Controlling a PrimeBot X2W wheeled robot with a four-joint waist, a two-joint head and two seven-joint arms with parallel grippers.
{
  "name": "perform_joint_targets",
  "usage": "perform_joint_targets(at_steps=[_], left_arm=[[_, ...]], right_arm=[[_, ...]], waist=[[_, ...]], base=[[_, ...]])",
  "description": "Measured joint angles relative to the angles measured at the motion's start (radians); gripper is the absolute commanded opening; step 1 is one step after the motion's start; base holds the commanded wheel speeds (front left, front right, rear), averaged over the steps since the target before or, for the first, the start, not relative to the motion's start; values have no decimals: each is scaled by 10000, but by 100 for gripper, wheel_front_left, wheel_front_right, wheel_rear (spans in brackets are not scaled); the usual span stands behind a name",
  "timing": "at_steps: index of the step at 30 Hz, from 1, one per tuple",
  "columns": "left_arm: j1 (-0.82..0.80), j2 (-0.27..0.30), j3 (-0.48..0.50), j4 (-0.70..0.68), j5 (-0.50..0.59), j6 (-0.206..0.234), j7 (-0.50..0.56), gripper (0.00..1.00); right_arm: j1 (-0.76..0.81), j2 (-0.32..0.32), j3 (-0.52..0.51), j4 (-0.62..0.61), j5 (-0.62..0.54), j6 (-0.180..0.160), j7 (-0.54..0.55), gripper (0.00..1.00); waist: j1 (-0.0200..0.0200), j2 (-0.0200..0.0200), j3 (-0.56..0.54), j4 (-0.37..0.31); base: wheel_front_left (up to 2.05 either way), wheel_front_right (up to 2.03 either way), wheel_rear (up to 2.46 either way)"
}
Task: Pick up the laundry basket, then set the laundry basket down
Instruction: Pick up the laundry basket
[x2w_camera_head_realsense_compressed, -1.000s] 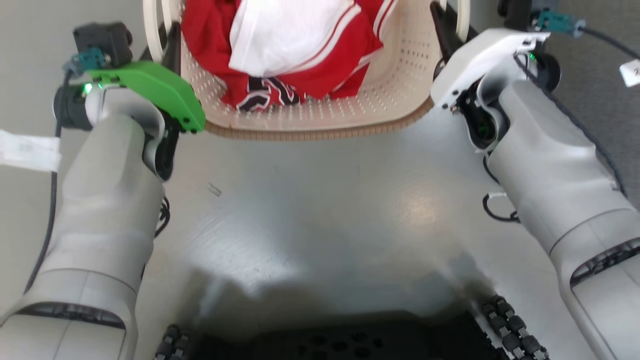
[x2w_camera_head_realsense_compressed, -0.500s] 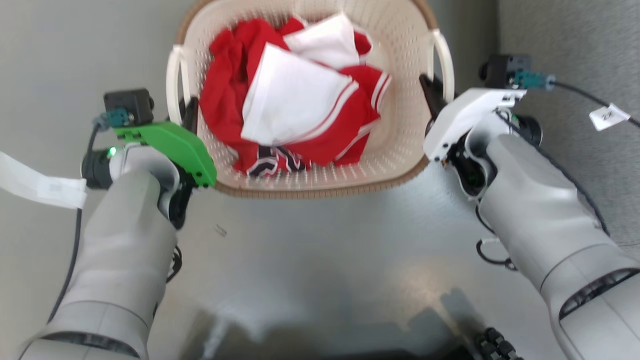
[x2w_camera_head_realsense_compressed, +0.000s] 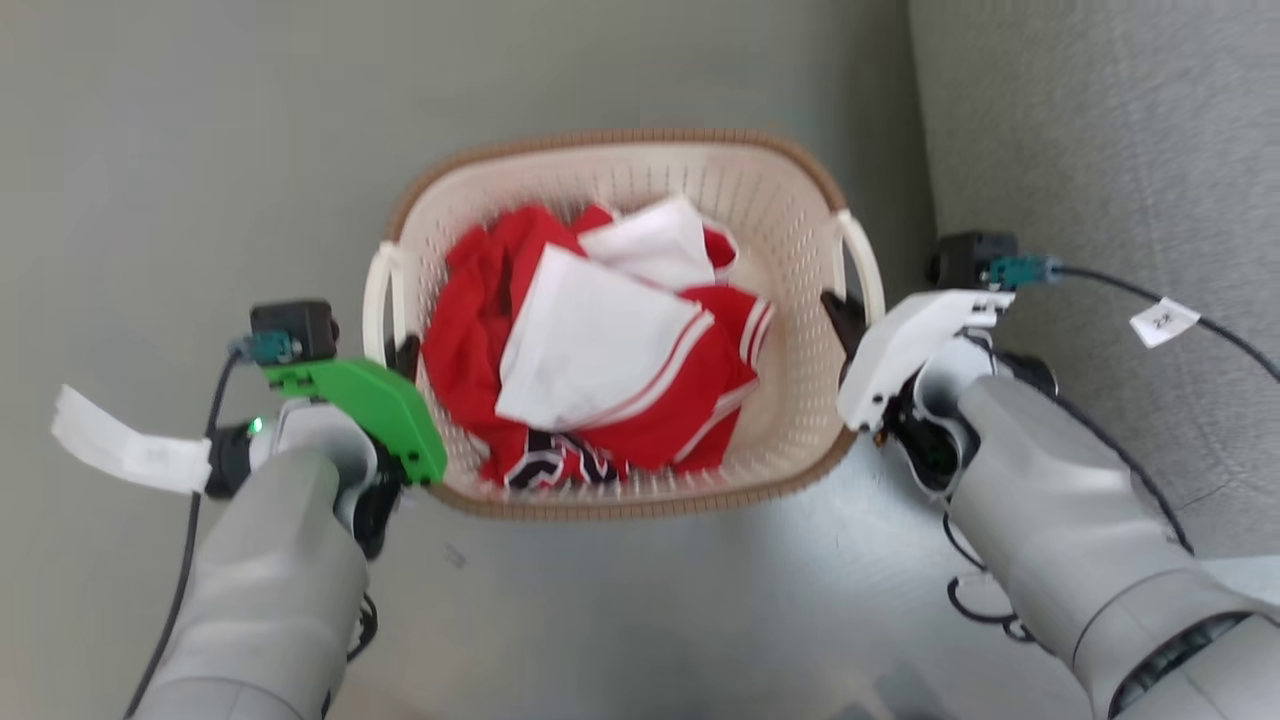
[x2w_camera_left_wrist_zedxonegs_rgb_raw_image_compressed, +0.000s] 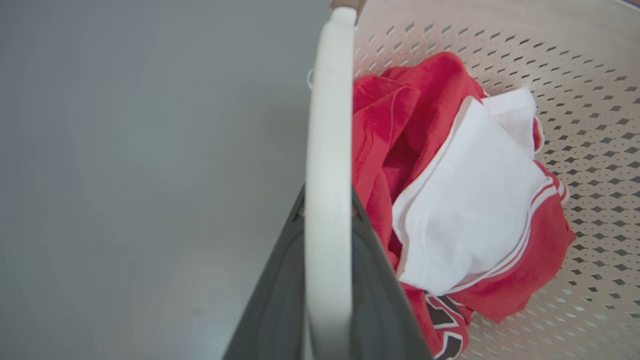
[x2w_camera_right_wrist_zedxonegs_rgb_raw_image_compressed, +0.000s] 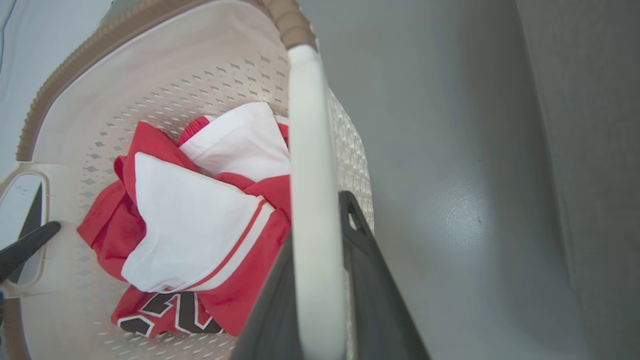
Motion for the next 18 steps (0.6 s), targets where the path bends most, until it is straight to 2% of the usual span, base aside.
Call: perform_joint_targets(at_steps=[18], left_arm=[[1386, -23, -431, 215, -449, 0, 677, 0]], right_arm=[[1490, -2, 677, -44, 654, -6, 729, 0]], waist=[[0, 0, -2457, -94]], base=[[0, 0, 0]])
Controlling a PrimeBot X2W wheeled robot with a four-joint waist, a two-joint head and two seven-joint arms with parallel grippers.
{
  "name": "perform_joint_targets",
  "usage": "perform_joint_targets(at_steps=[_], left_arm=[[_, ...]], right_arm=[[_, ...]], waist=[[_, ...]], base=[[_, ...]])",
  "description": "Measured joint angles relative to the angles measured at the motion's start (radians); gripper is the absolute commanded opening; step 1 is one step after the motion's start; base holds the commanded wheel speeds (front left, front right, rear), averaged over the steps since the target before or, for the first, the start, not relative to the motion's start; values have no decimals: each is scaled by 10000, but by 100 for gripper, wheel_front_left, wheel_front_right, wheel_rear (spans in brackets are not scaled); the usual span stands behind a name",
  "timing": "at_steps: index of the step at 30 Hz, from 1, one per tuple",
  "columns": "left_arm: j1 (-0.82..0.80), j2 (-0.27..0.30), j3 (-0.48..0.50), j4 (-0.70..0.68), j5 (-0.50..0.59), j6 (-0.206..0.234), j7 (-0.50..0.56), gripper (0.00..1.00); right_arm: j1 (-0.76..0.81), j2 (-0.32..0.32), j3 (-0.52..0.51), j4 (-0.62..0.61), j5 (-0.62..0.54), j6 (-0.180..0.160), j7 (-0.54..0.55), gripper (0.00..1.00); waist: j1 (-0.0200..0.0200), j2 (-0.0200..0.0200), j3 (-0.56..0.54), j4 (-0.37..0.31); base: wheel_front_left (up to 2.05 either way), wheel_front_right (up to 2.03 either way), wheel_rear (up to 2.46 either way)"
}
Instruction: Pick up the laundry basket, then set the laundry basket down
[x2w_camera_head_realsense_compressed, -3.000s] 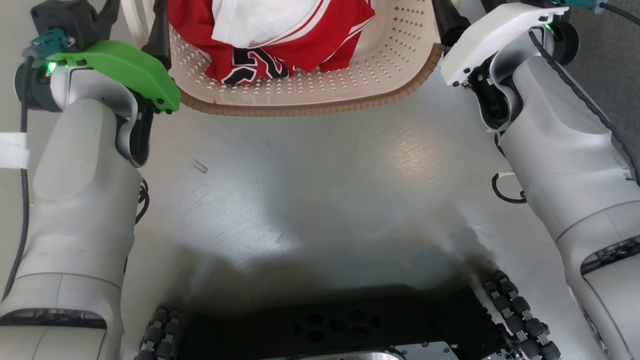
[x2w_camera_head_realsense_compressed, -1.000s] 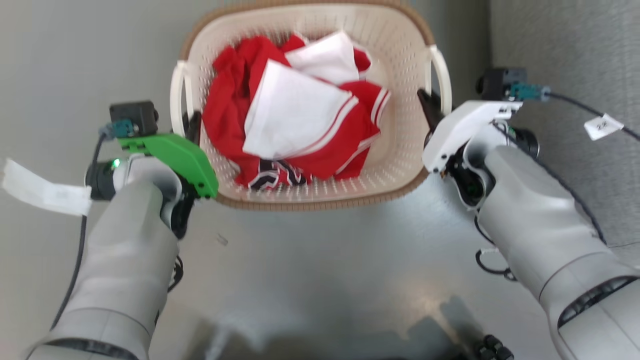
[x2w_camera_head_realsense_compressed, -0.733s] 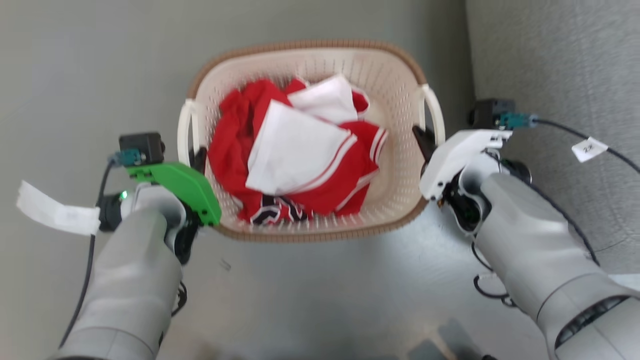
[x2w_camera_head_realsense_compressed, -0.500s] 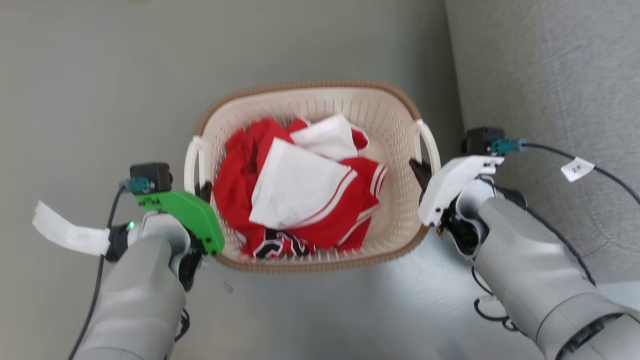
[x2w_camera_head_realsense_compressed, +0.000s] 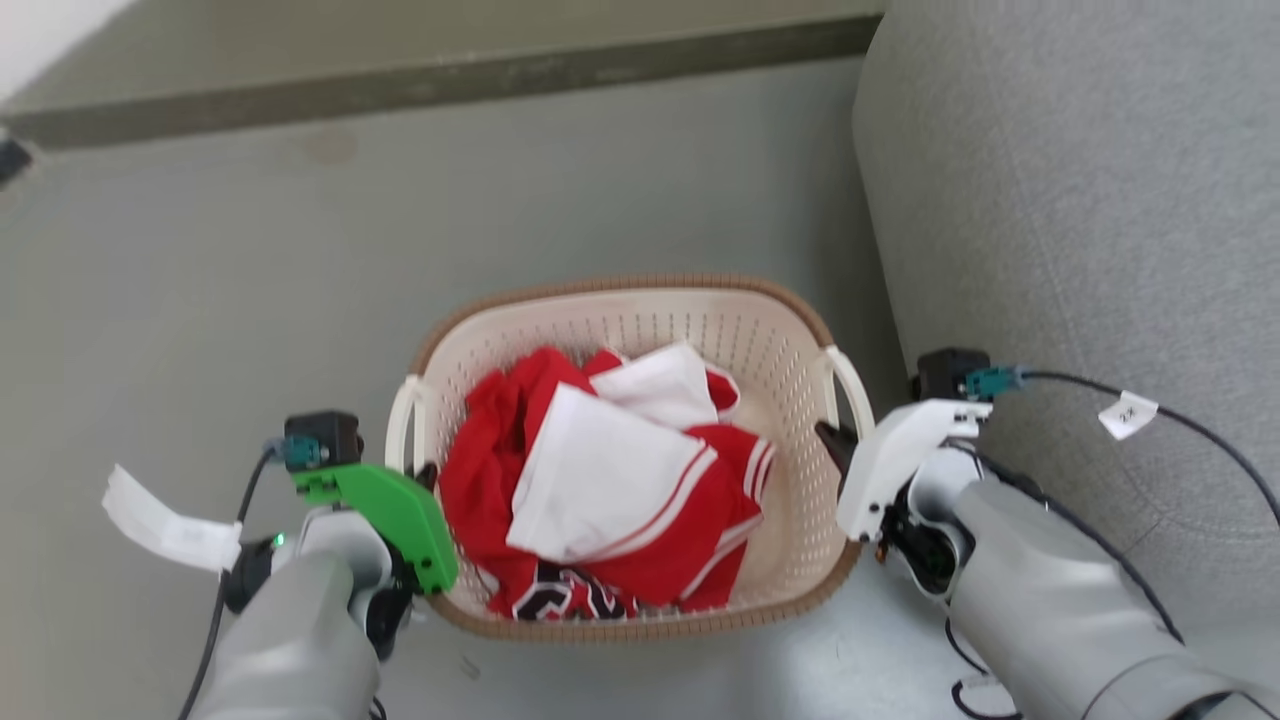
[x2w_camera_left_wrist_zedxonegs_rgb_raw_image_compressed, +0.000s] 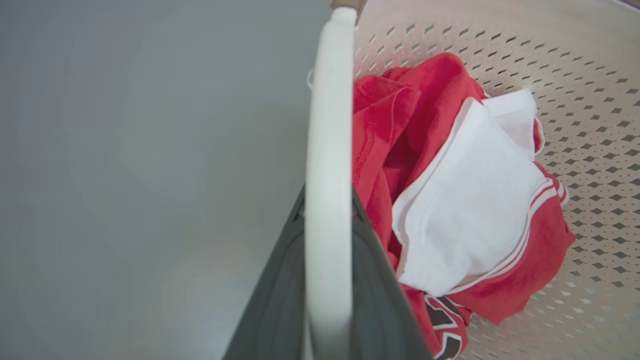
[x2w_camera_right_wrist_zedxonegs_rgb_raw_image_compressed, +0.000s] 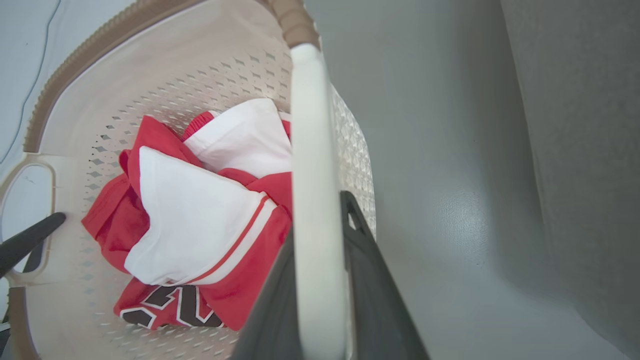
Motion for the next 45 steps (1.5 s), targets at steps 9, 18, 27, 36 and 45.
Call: perform_joint_targets(at_steps=[9, 18, 27, 36, 45], left_arm=[[768, -8, -58, 67, -341, 0, 347, 0], [1158, 0, -98, 75, -669, 0, 604, 0], [1243, 13, -150, 58, -786, 0, 708, 0], [1256, 44, -217, -2, -851, 0, 780, 0], [1282, 61, -280, -10, -894, 0, 867, 0]], right_arm=[[711, -8, 322, -79, 397, -4, 479, 0], [1101, -48, 556, -186, 616, -8, 796, 0], [1144, -98, 721, -247, 784, -17, 968, 0], [1143, -117, 861, -270, 869, -81, 997, 0], [1142, -127, 941, -276, 961, -109, 1060, 0]], waist=[[0, 0, -1111, 43], [0, 0, -1885, 138], [0, 0, -2009, 118], [0, 0, -1997, 103], [0, 0, -1936, 84]], base=[[0, 0, 0], [0, 0, 0], [0, 0, 0], [0, 0, 0], [0, 0, 0]])
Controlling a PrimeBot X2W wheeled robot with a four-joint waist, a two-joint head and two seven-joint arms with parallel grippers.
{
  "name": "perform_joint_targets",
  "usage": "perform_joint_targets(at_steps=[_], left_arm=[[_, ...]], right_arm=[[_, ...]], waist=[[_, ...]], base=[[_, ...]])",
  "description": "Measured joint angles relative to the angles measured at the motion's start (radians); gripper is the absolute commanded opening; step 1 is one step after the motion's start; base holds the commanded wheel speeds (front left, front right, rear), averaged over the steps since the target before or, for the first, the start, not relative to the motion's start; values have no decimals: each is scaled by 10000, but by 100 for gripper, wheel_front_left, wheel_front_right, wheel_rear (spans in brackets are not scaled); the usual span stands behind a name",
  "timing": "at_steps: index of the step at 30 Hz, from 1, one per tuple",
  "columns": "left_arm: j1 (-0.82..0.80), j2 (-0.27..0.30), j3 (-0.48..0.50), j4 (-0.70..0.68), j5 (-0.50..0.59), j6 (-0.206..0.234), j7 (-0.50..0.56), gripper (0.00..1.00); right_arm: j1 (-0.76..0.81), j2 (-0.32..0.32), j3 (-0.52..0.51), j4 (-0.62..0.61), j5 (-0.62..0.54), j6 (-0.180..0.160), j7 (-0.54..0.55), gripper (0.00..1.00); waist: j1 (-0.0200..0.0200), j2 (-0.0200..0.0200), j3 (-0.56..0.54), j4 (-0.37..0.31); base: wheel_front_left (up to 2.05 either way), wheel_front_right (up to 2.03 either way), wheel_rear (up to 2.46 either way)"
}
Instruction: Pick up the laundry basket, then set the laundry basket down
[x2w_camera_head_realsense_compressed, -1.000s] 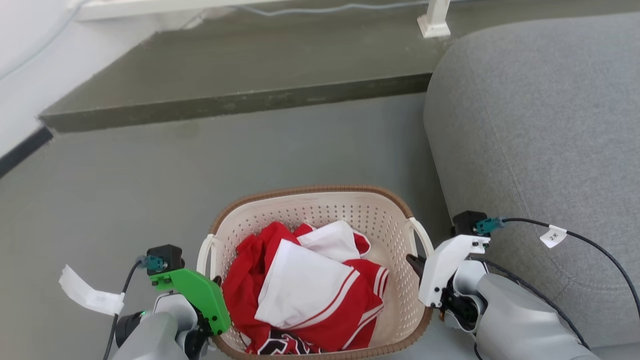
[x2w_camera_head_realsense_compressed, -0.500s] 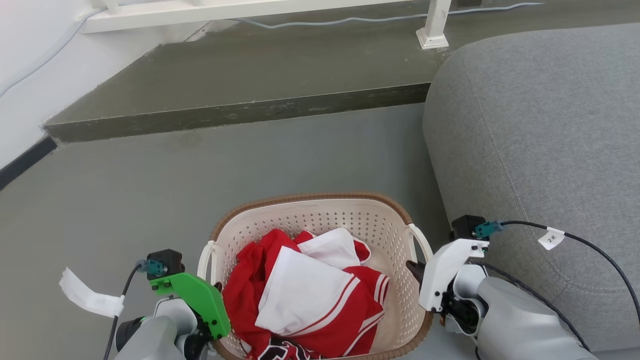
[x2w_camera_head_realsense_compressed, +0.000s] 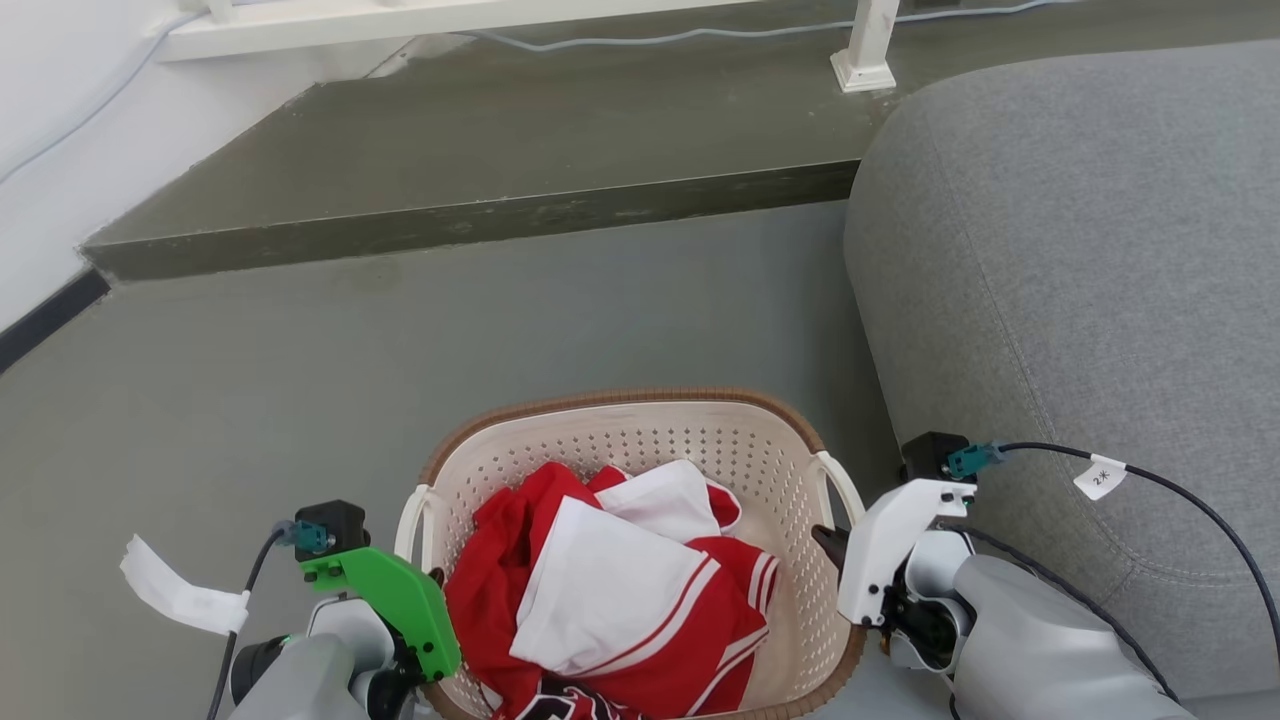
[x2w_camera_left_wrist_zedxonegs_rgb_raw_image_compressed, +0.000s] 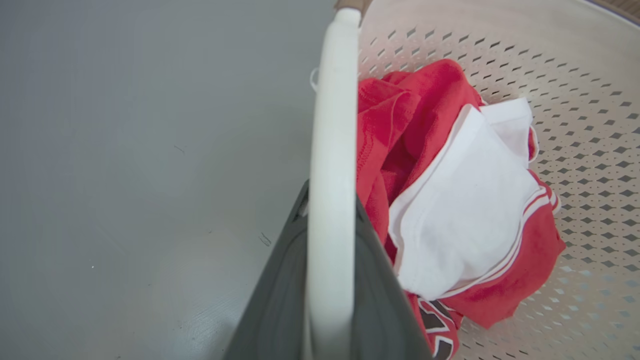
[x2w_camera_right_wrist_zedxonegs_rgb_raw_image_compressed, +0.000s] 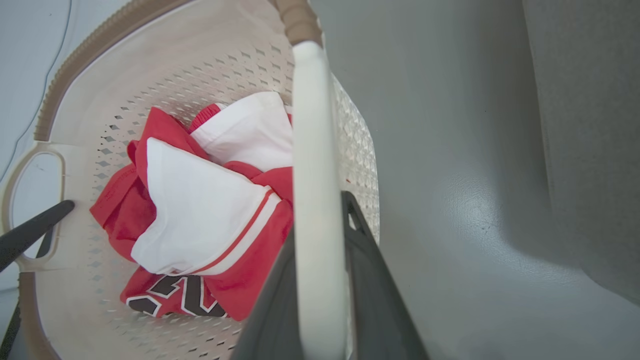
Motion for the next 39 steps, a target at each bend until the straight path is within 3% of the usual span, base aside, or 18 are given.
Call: perform_joint_targets(at_steps=[23, 39], left_arm=[[-25, 44, -40, -134, -42, 6, -17, 0], [-748, 230, 2, -483, -38, 148, -476, 0]], right_arm=[[-214, -40, 217, -88, 107, -161, -4, 0], [-1127, -75, 288, -303, 104, -251, -428, 0]], waist=[[0, 0, 483, -29], [0, 0, 1688, -172]], base=[[0, 0, 0], [0, 0, 0]])
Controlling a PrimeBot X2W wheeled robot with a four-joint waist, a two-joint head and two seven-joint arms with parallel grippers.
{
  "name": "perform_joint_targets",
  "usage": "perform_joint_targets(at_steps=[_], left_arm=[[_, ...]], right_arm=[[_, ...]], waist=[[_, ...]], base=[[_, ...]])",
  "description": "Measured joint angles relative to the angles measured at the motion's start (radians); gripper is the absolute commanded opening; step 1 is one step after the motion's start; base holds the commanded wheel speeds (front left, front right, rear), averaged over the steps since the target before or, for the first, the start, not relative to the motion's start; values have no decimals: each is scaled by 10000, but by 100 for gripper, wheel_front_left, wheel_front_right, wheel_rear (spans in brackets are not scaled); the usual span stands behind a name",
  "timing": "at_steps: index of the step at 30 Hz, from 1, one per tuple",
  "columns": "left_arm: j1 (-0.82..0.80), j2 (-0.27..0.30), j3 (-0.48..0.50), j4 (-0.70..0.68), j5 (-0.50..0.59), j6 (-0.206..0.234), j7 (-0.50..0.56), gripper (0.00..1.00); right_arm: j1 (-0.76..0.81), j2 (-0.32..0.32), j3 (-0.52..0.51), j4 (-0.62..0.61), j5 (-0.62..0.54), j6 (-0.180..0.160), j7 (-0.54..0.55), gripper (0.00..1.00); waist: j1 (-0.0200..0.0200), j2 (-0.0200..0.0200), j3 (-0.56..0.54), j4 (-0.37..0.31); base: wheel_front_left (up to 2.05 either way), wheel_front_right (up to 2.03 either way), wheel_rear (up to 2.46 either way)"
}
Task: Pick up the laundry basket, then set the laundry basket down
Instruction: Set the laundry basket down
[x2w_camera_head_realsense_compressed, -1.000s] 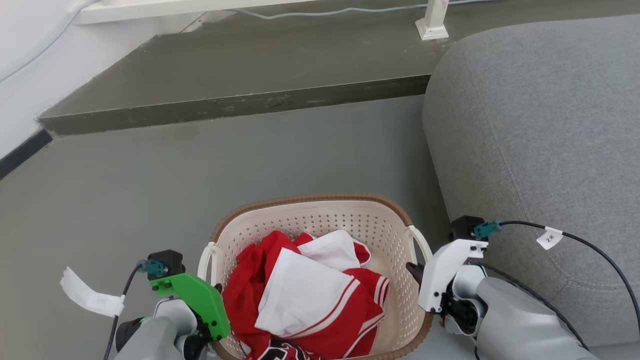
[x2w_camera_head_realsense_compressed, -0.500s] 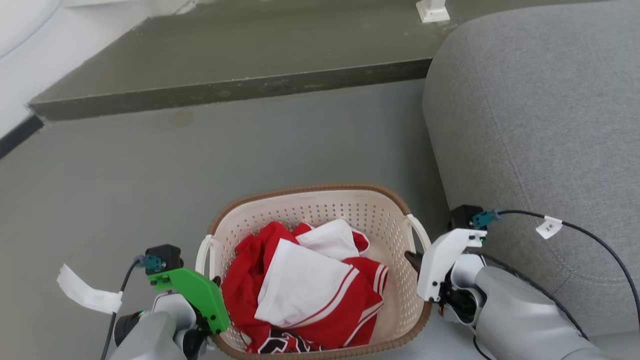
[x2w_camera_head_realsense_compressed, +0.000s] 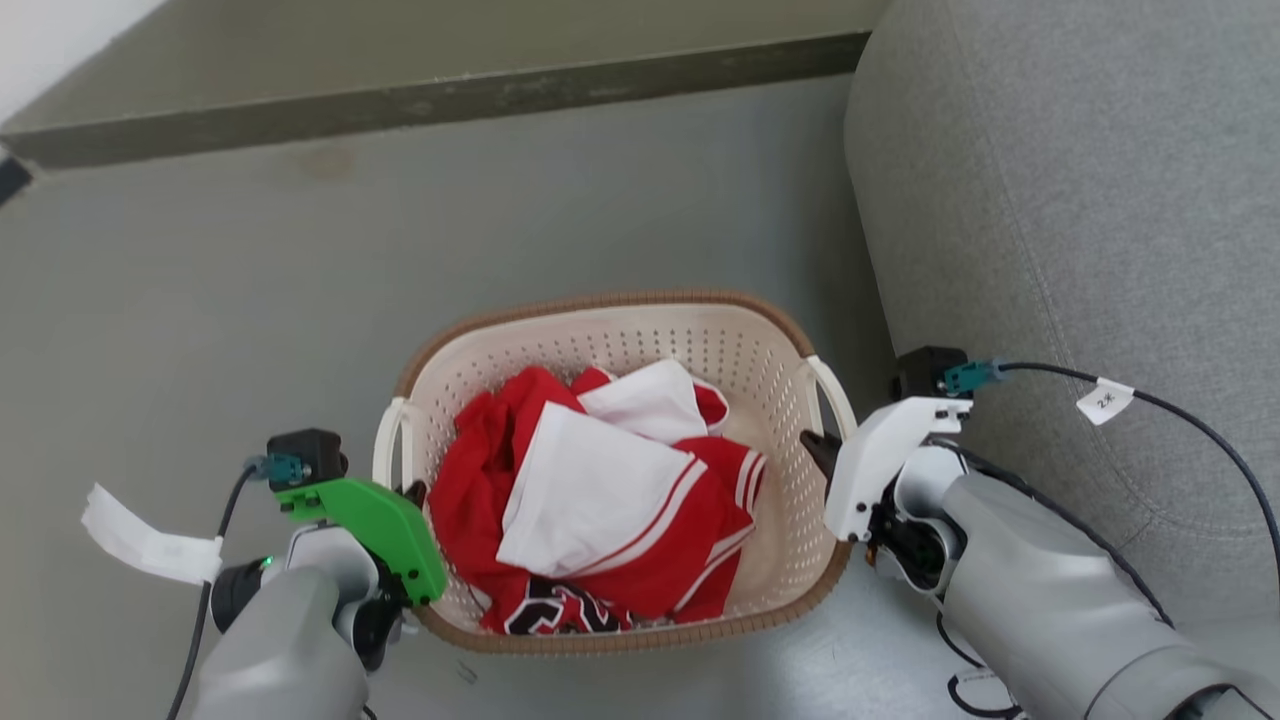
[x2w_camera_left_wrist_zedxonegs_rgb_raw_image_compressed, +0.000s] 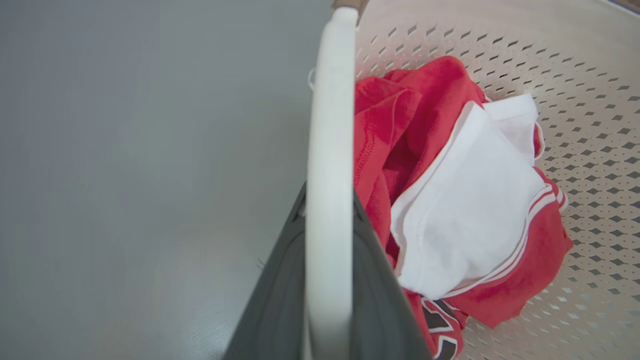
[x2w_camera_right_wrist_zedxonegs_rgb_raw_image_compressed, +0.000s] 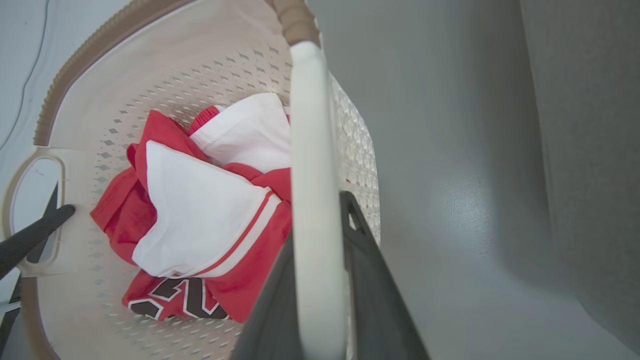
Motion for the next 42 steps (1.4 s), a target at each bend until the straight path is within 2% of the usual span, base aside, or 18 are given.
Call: perform_joint_targets(at_steps=[42], left_arm=[[-2847, 347, 54, -573, 397, 525, -988, 0]], right_arm=[[-3261, -65, 115, 33, -408, 2, -1083, 0]], waist=[[2, 0, 4140, 123]], base=[[0, 0, 0]])
